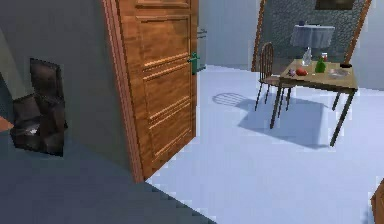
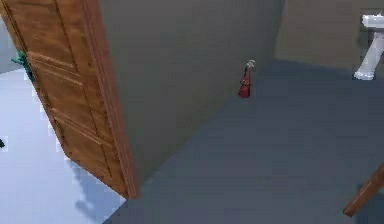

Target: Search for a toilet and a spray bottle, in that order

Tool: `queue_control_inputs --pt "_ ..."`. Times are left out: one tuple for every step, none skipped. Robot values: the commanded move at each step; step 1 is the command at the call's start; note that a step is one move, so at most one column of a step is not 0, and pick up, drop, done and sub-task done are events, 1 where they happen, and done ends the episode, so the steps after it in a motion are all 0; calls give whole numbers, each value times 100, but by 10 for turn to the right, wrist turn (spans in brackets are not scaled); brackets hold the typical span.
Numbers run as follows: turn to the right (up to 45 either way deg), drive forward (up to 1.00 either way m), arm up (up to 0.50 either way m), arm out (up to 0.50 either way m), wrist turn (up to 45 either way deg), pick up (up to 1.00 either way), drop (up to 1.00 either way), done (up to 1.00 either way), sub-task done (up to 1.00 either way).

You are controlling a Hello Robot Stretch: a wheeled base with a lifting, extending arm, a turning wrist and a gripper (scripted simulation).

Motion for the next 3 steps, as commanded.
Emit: queue_control_inputs --pt "300 0 0 0 0 0 0 0 0" --pt "0 100 0 0 0 0 0 0 0" --pt "30 0 0 0 0 0 0 0 0"
